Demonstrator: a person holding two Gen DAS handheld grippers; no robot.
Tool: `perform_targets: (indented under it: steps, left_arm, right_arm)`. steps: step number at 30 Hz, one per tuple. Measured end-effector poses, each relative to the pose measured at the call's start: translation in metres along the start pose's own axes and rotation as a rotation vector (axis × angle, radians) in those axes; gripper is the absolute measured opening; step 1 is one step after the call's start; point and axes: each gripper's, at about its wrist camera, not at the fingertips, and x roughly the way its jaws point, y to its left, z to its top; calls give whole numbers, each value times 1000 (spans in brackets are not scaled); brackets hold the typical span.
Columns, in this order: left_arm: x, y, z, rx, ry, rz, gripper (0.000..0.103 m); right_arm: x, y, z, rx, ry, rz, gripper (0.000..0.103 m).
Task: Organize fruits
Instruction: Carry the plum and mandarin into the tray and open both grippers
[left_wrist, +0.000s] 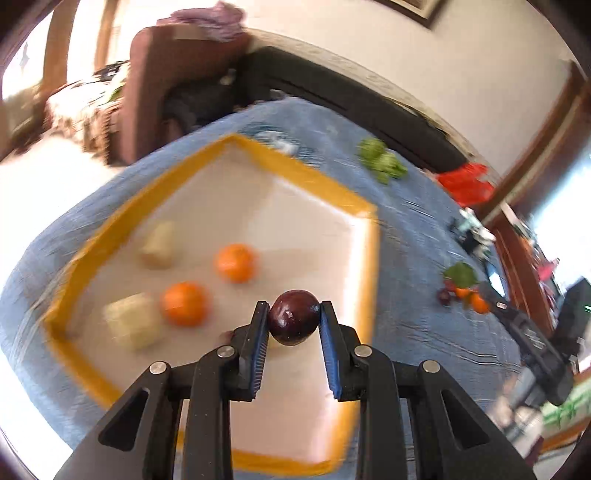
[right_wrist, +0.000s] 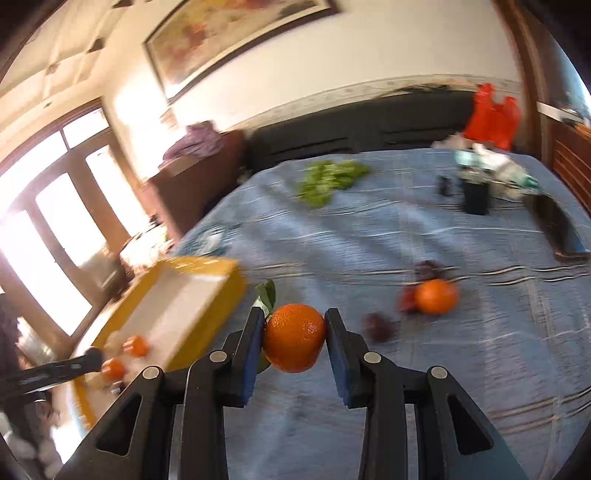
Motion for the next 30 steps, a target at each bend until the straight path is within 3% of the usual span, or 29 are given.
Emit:
perform_targets:
  steps: [3, 7, 13, 19, 21, 23, 30]
  left_arm:
    - [-5, 35, -4, -55, -5, 55, 26]
    - [-4, 57, -9, -71, -1, 116, 26]
    - [-2, 48, -11, 21, -27, 147, 26]
    - [3, 39, -15, 65, -13, 100, 32]
    - [-1, 42, -14, 54, -17, 87, 51]
    - [-7, 45, -12, 44, -28, 81, 58]
    - [-29, 56, -6, -33, -65, 57, 64]
  right_arm:
    - [3, 44, -7, -38, 43, 96, 37]
    - [19, 97, -19, -119, 102, 150, 37]
    - [65, 151, -41, -181, 221, 158, 38]
    - [95, 162, -52, -225, 266, 75, 38]
    - [98, 164, -54, -235, 275, 64, 38]
    - [102, 167, -56, -255, 271, 54, 39]
    - [82, 165, -48, -252, 222, 50, 46]
